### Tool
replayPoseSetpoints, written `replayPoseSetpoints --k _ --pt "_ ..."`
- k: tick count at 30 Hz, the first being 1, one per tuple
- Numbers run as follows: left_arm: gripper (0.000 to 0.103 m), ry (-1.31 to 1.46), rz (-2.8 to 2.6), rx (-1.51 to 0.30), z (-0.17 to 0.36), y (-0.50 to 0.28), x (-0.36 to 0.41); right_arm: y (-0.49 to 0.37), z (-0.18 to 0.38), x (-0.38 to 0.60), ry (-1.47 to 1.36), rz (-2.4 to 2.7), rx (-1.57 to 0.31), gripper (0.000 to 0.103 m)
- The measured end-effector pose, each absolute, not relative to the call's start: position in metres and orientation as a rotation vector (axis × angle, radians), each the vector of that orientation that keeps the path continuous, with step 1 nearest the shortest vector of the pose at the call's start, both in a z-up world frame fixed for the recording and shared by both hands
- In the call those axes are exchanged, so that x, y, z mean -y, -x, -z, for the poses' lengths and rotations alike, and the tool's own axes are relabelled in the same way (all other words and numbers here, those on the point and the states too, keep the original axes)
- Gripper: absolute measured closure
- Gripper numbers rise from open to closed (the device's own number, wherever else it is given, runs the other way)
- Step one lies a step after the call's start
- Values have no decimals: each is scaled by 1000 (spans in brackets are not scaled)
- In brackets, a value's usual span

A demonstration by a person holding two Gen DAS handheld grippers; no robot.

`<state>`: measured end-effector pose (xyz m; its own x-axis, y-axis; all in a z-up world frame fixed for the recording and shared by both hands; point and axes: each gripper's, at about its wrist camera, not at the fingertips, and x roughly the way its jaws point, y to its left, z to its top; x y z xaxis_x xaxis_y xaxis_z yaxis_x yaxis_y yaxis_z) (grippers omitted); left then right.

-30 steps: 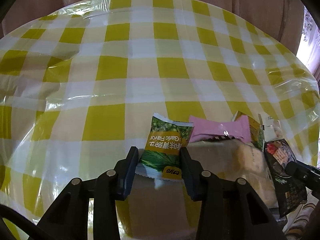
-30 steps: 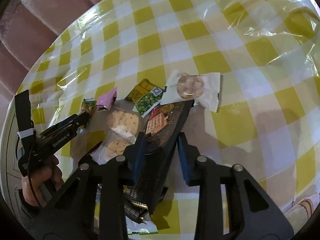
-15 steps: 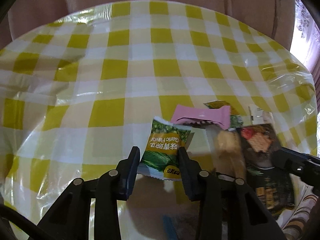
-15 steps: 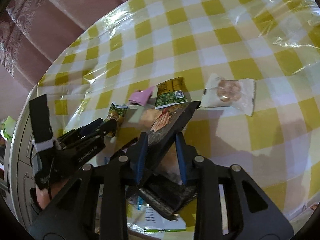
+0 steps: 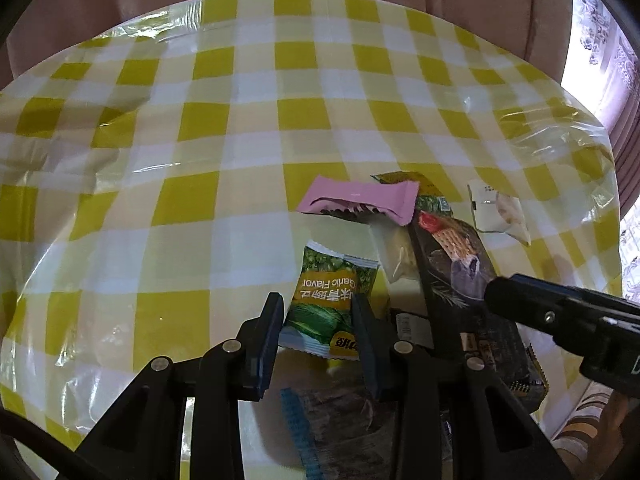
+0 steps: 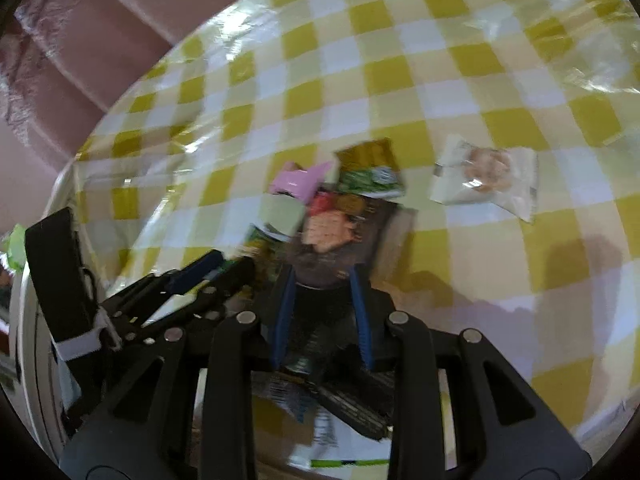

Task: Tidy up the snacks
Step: 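Lift the black cracker pack with the right gripper while the left holds the green packet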

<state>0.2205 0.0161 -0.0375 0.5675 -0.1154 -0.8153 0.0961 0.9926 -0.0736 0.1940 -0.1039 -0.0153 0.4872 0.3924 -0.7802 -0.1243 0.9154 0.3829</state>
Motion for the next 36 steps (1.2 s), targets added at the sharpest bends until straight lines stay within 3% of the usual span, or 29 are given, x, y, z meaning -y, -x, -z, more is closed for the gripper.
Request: replayPoseSetpoints --k 2,7,8,23,24,26,36 --pt "67 13 129 -967 39 -221 -14 -196 19 105 -296 -318 -1041 48" --pt "64 44 141 -992 44 -223 -18 -196 10 92 -239 -303 -1029 24" --pt "64 56 145 -993 45 -223 -19 -197 9 88 -223 -294 -1031 23" --pt "68 197 13 -953 33 -196 -66 -211 26 46 -40 -163 -1060 21" --pt "68 204 8 -950 32 -193 -68 -212 28 45 -34 -159 -1064 23" --pt "68 213 1 -944 30 -189 -70 -210 29 45 -25 -126 -1043 42" --pt "68 246 -37 -871 9 -165 -77 -196 15 69 -100 -176 -967 45"
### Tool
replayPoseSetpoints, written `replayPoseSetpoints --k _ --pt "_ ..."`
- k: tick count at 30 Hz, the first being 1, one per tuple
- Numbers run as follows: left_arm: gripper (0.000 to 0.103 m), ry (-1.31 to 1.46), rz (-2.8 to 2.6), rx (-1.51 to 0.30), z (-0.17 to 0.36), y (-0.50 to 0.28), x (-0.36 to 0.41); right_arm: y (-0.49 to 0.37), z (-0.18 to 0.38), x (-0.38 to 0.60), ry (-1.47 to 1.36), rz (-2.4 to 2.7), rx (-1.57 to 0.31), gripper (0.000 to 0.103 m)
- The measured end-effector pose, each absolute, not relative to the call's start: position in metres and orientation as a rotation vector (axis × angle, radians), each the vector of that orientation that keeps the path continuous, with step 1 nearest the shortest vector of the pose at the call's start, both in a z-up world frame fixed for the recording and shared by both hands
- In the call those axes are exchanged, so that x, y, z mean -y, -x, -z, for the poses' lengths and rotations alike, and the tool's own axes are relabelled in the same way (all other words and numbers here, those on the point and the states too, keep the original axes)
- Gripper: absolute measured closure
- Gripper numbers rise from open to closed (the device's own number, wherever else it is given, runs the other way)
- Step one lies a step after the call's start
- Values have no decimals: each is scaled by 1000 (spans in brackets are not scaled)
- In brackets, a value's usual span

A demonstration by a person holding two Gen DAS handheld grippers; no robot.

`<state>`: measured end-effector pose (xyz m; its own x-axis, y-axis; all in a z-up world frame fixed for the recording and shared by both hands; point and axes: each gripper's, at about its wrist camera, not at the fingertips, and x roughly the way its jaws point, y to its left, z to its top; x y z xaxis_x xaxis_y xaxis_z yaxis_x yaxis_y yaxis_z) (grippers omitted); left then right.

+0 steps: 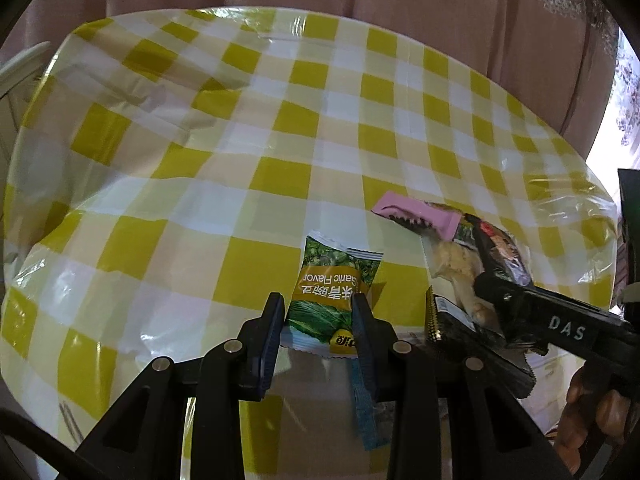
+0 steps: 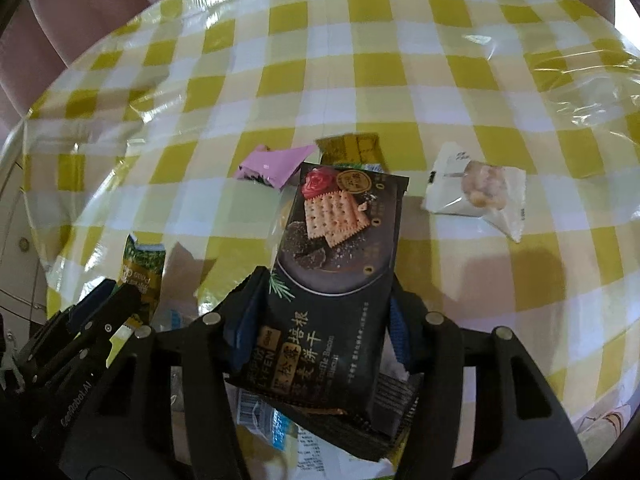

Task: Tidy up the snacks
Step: 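Lift the black cracker pack with the right gripper while the left holds the green packet, then carry both packets into the white box and open both grippers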

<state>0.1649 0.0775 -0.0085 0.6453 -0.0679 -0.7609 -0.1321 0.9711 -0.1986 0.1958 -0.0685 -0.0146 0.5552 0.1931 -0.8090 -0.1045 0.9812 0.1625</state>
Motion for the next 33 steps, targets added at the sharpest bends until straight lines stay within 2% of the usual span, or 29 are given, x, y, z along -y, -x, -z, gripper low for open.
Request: replayPoseSetpoints --k 13,33 --pt "68 251 -38 -792 -23 -116 -45 -126 -12 120 -71 -182 -859 45" --pt "68 132 316 -815 -45 -67 138 -17 -11 289 -180 20 -843 45"
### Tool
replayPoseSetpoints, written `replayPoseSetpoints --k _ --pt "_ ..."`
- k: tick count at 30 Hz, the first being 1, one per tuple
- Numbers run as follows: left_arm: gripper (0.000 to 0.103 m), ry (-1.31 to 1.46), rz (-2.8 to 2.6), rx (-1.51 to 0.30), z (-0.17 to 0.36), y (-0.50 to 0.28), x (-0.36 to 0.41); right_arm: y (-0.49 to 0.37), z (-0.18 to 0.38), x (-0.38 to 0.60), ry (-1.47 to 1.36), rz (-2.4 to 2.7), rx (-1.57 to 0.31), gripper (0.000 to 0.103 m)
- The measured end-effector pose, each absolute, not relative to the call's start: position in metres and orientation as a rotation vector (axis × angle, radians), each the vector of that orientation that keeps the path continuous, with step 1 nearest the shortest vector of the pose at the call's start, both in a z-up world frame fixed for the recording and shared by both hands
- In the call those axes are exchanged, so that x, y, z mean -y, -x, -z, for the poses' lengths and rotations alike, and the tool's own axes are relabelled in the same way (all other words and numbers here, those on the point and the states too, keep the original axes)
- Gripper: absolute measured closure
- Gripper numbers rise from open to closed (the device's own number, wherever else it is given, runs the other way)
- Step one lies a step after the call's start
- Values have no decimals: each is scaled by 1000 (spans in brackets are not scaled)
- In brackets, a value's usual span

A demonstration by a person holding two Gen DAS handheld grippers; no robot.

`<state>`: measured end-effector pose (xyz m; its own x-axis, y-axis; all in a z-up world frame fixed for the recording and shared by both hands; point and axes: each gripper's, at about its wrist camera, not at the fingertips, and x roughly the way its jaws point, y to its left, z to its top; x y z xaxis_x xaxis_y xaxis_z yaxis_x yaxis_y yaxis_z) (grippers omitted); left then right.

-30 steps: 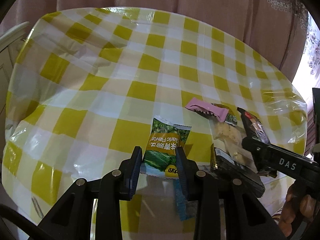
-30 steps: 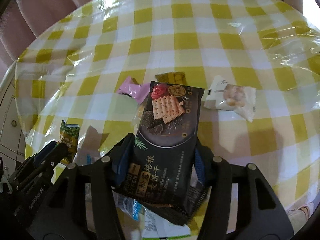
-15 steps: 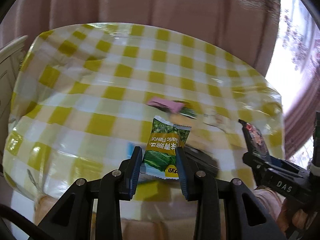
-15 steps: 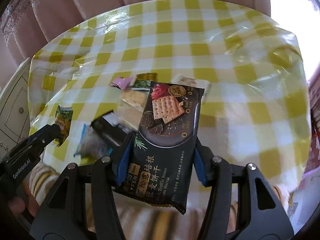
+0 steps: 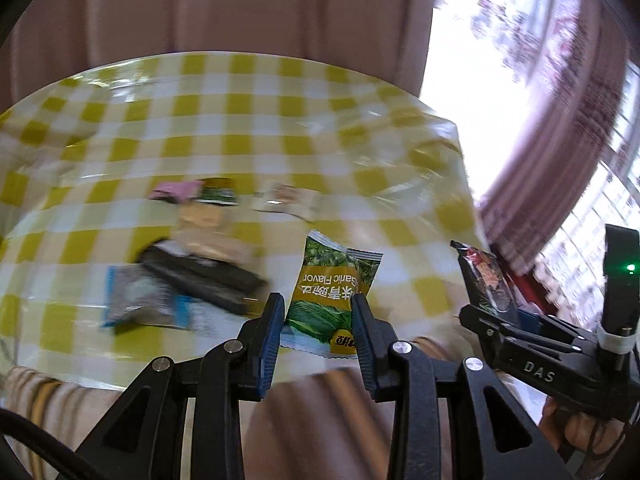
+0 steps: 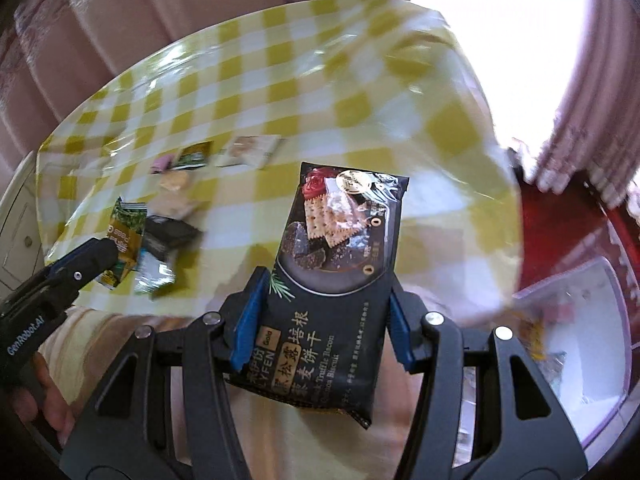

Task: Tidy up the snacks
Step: 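Carry both packets into the white box and open both grippers, then move both grippers back to the snack pile on the table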

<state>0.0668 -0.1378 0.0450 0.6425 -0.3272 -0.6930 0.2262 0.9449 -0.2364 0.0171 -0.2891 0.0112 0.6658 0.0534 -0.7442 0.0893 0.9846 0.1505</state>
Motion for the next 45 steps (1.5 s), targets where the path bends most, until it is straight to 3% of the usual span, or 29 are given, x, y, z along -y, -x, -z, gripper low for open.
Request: replayPoseSetpoints --k 15,29,34,36,39,45 --pt "68 26 655 -927 -33 -55 288 35 14 425 -310 280 -884 45" --pt "72 -77 788 -1027 -14 -43 359 47 24 474 -362 386 -894 45" --pt "66 -61 775 -1047 -13 -46 356 47 25 478 -369 398 -899 43" --pt "56 -41 757 -1052 -12 -49 352 46 25 477 -370 393 -901 39" --pt "49 -21 743 -1050 -12 -53 348 45 25 473 -368 382 -902 36" --pt "48 -2 703 -1039 -14 -57 337 42 23 461 -355 361 -904 35"
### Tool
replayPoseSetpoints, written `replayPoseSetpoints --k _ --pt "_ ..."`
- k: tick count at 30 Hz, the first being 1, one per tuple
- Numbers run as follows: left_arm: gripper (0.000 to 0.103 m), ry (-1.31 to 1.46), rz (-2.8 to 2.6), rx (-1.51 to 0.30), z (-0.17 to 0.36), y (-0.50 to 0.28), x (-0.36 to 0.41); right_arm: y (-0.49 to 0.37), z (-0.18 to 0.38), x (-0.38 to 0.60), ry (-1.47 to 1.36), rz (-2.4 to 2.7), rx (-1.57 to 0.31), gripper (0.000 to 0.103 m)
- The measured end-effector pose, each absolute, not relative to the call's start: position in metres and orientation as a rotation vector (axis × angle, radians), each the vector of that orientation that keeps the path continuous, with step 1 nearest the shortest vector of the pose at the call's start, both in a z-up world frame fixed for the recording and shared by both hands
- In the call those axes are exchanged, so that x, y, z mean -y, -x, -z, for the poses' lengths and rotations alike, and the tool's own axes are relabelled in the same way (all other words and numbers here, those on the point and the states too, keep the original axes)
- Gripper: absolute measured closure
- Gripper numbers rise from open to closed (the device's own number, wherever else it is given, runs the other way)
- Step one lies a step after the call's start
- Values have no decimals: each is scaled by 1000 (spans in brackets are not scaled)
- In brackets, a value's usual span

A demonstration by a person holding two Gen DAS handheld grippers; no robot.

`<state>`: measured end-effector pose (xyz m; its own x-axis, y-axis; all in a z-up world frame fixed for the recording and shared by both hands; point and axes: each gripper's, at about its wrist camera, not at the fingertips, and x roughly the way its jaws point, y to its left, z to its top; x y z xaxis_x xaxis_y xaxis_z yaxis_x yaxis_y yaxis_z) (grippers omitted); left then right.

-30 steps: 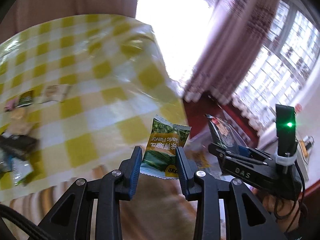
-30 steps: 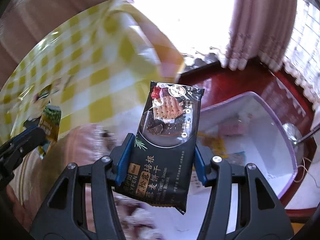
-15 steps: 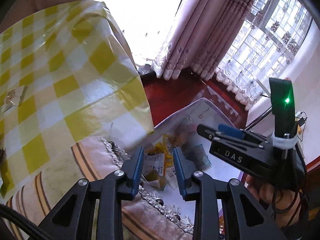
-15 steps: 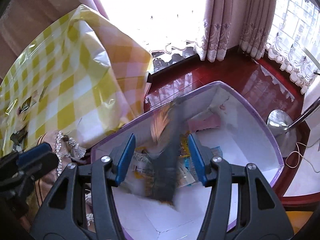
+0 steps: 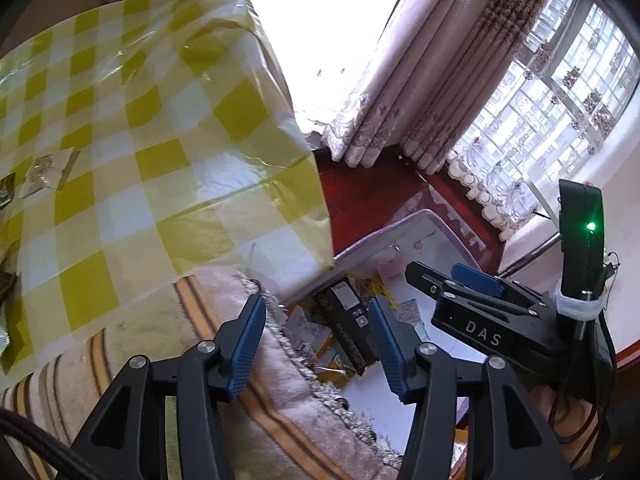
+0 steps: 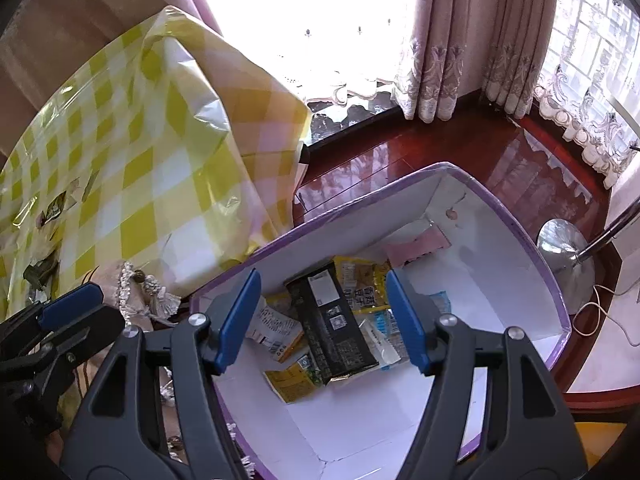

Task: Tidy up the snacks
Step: 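Move both grippers back to the snack pile on the table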

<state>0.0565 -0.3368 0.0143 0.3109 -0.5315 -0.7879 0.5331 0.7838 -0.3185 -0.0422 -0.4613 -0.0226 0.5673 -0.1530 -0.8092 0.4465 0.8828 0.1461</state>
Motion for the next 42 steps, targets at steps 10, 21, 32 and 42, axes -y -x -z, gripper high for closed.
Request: replayPoseSetpoints --k 10,21,32,42 --pt "48 96 563 -1003 -20 -73 279 25 12 427 -305 282 -894 35" --pt "48 247 367 -958 -23 -95 189 -3 3 367 -216 170 -888 34" --pt "48 416 156 -930 -12 -129 91 -41 -4 300 -110 49 -871 34" --pt "48 617 18 -915 3 -177 14 -77 -1 261 -5 5 -876 34"
